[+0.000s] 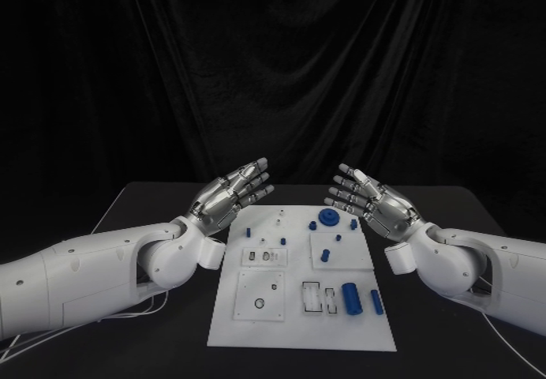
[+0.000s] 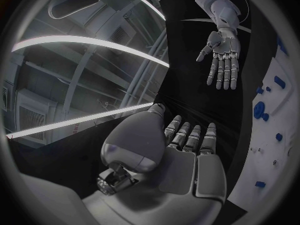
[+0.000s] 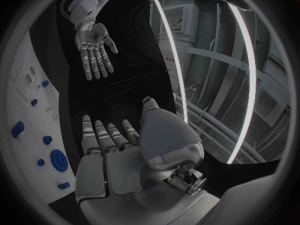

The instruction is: Assemble the parts on the task board

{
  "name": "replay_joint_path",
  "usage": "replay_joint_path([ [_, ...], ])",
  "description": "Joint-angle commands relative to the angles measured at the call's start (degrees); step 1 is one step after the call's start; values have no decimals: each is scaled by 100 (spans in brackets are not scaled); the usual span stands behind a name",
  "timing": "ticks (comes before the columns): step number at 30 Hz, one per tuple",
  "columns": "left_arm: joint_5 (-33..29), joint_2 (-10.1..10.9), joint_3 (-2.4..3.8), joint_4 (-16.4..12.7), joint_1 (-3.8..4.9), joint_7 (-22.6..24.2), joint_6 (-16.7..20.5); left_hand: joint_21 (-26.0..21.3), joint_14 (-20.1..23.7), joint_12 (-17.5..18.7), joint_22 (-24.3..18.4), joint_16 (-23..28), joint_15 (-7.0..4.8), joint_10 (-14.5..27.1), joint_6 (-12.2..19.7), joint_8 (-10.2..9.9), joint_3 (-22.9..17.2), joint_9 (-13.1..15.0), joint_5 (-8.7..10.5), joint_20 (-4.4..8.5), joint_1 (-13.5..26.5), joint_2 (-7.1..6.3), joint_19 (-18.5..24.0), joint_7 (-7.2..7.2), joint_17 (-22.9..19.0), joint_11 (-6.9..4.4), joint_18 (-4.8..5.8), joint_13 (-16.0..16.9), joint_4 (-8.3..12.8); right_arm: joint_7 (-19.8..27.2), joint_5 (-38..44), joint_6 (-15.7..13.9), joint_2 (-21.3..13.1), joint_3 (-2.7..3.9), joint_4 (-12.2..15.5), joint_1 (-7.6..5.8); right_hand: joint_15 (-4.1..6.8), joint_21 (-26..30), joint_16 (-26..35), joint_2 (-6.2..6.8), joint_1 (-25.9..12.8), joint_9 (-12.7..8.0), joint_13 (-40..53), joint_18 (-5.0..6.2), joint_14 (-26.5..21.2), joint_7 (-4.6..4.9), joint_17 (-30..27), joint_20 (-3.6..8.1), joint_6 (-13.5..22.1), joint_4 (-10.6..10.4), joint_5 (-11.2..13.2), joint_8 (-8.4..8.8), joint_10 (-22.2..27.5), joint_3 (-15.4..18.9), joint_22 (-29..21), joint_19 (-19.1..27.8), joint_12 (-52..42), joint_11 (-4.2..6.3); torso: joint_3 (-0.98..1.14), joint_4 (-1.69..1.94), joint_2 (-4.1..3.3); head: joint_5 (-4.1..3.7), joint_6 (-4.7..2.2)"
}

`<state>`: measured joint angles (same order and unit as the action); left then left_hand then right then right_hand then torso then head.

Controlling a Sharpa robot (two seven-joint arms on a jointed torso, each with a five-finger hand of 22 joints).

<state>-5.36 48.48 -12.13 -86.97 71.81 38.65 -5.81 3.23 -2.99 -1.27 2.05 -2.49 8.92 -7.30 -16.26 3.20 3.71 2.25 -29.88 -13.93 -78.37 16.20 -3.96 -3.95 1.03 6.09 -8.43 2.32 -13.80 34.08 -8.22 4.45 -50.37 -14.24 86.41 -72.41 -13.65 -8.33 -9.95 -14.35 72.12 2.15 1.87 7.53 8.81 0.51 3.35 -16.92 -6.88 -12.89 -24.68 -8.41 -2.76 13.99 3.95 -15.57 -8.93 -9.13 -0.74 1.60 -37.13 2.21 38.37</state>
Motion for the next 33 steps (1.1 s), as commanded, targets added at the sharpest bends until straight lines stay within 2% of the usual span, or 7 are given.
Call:
replay_joint_path([
  [1,78,71,5,-62,-5,1155,-122,47,2,-14,11,-47,52,23,2,-33,-103,-8,-98,-6,-101,-17,-49,66,10,25,-27,6,102,35,56,263,-81,4,1,9,-25,-223,-166,20,149,20,28,-141,145,39,24,7,-2,133,-65,-146,-39,-39,73,-535,-207,-79,-9,44,-47,-54,68],
  [8,199,415,6,-389,-3,1352,6,134,-60,-17,41,-107,170,25,223,-113,-461,-32,-196,-137,-109,-103,-183,323,26,168,-45,18,428,-31,82,232,-369,4,149,4,52,-777,-1314,171,735,84,190,32,1139,222,275,37,-365,825,-514,-769,-369,-288,212,-1949,-1485,-212,-21,36,-99,-53,245],
  [13,262,596,6,-567,2,1404,8,183,-128,-18,59,-164,238,17,286,-125,-569,-35,-217,-201,-43,-131,-259,381,42,192,-46,28,524,-80,232,149,-534,4,216,-17,162,-1308,-1658,224,1091,74,287,202,1544,253,366,80,-423,1283,-466,-866,-513,-554,437,-2739,-2257,-287,-68,55,-120,-127,288],
  [18,299,631,6,-594,5,1408,-34,462,-578,-14,179,-529,454,66,332,-128,-717,-36,-245,-299,52,-175,-703,418,144,165,33,22,632,-121,515,-28,-707,5,313,-91,357,-2037,-2282,320,1412,109,408,227,2697,284,557,217,-653,1742,-430,-1112,-889,-748,820,-3211,-2913,-391,-90,68,-251,-172,212],
  [23,343,668,6,-588,6,1407,-46,532,-745,-15,200,-672,511,66,341,-127,-801,-36,-259,-294,108,-192,-831,417,164,172,126,26,666,-173,762,-246,-692,5,268,-175,565,-3069,-2510,324,1474,115,420,244,3550,334,554,415,-865,1968,-317,-1284,-1485,-815,1448,-3188,-3226,-290,-84,41,-380,-152,196],
  [27,490,763,6,-636,6,1397,-13,518,-663,-9,191,-609,517,94,349,-128,-824,-36,-270,-291,120,-195,-816,423,139,165,145,16,675,-433,1089,-366,-603,6,157,-342,731,-4107,-2816,313,1439,181,371,298,4159,472,597,510,-1425,2047,-110,-1715,-2005,-856,2076,-3172,-3355,-185,-85,26,-522,-153,121],
  [33,686,895,5,-734,5,1369,9,518,-669,-6,188,-618,531,109,372,-132,-848,-40,-270,-290,126,-213,-819,425,135,170,163,12,700,-1105,1886,-632,-513,5,87,-696,835,-4727,-3182,376,1446,201,284,317,4494,653,666,575,-1908,2130,63,-1886,-2266,-908,2438,-3173,-3341,-146,-72,103,-766,-258,-37],
])
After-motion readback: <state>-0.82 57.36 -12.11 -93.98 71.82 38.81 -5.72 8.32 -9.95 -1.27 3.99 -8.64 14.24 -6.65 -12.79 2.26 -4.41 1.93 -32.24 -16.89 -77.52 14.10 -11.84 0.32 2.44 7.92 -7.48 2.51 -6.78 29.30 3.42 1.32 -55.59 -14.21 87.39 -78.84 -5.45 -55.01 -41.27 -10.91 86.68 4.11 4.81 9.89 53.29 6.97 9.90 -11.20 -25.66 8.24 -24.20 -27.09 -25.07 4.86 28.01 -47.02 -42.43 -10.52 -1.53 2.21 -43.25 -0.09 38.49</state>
